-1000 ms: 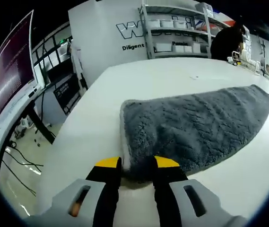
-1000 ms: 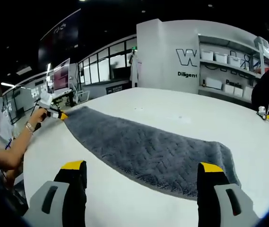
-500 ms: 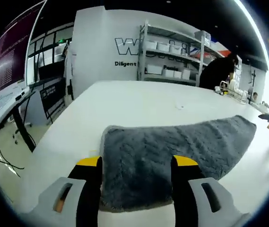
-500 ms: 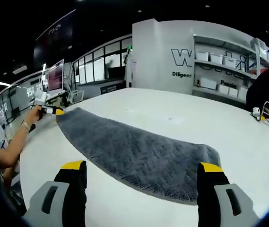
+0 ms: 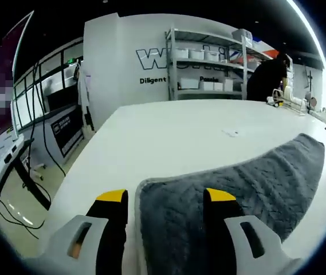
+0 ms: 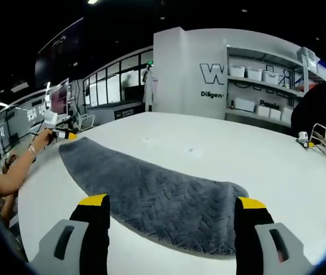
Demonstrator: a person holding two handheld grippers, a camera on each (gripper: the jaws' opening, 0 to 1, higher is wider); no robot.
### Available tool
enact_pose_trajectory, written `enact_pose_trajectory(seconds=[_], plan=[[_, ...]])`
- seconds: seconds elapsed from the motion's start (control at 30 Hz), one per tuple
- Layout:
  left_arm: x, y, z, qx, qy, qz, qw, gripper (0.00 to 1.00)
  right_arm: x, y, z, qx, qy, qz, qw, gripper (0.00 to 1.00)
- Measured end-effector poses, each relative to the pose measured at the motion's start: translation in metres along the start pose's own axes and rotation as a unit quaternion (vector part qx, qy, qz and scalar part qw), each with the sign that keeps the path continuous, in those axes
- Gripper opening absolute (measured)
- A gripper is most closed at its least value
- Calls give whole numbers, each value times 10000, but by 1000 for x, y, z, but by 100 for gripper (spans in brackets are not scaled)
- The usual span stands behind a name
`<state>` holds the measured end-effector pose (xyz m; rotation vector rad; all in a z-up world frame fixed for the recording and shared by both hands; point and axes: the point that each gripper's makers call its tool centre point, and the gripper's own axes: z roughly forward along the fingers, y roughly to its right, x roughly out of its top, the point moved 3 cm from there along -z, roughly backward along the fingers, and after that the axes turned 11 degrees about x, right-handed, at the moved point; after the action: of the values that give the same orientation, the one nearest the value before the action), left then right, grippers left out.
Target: Open the folded towel by lifting each exposed corner and separating the folded layers until the towel lies flat within the target outline without major curled edges
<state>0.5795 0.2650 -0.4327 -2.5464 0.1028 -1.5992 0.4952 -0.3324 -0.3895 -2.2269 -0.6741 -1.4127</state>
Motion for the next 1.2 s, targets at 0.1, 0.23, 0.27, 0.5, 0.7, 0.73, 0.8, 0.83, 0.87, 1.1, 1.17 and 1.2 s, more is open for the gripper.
enact_pose_trajectory(seconds=[0.1,0.23,0.27,0.5,0.7,0.73,0.8,0.83,0.87,1.1,1.17,1.2], plan=[[4,-5,17,63,-13,175,9998,42,1,6,0,-58,37,41,10000,86],[-3,-8,32,11,-139,278,9995,37,-3,10,2,-79,32,135,9999,85],[-6,-9,36,-15,-166,281,9995,36,-5,11,3,-83,19,159,9998,84],[-20,-6,44,-151,-298,199,9992,29,-13,16,7,-130,-100,275,9995,83],[-22,-6,43,-200,-275,359,9988,13,-11,23,7,-186,-98,313,9993,79],[-20,-8,47,-207,-264,388,9987,7,-9,24,7,-201,-94,302,9993,78],[-21,-8,47,-219,-265,416,9985,3,-6,29,6,-236,-76,290,9993,75],[-22,-7,47,-221,-276,446,9984,3,-4,32,5,-248,-71,276,9993,73],[-21,-7,47,-209,-286,486,9982,3,-3,36,6,-275,-85,274,9992,71],[-19,-7,50,-49,-281,663,9974,1,1,65,13,-434,-286,283,9982,68],[-19,-7,50,-5,-292,697,9971,1,0,78,18,-469,-334,276,9980,66],[-19,-8,50,9,-300,721,9969,1,1,86,21,-527,-323,308,9976,64]])
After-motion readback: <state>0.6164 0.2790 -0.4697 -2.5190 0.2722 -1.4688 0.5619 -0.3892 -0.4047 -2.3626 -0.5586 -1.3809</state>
